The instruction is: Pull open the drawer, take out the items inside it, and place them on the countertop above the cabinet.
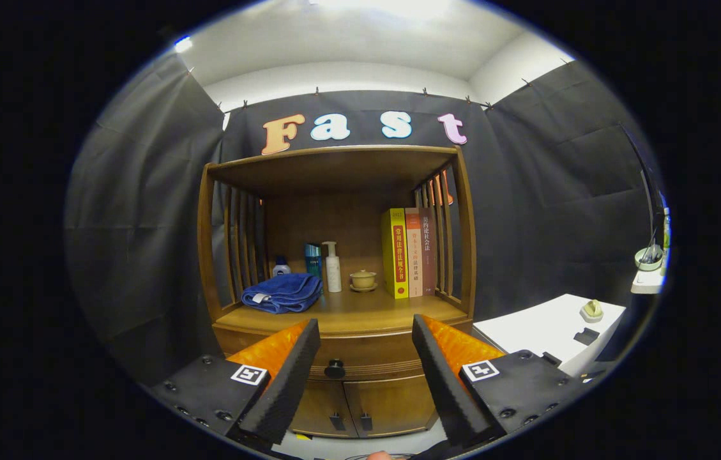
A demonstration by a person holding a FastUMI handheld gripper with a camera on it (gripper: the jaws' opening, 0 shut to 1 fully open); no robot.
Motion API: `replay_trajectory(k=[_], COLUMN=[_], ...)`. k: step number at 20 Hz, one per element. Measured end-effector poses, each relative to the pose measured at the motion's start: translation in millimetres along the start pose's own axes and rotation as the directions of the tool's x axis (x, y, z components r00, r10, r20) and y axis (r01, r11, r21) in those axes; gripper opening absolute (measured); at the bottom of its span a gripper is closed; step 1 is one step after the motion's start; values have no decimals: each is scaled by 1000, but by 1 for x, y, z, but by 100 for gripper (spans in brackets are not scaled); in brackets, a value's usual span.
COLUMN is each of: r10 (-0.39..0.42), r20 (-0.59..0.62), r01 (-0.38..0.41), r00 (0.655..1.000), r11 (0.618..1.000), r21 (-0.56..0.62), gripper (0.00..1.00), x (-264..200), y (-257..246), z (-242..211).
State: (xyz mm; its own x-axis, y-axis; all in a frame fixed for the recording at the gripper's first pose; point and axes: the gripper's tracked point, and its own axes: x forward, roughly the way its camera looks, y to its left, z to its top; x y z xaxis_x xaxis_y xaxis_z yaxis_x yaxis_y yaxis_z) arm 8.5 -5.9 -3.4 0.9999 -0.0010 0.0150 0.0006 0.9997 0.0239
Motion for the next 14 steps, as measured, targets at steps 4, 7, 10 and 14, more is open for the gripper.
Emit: replay_trajectory(k=[4, 7, 10, 14], r10=[-12, 12, 46, 79], r20=[30, 59, 47, -10], r01=[12, -12, -45, -79], r00=[999, 998, 998, 997], r11=[1000, 1000, 999, 997], r21=[-9, 0, -15, -5], gripper=[95, 95, 95, 96], x=[18, 41, 67, 104], y=[2, 17, 32, 48], z=[-4, -14, -46, -101])
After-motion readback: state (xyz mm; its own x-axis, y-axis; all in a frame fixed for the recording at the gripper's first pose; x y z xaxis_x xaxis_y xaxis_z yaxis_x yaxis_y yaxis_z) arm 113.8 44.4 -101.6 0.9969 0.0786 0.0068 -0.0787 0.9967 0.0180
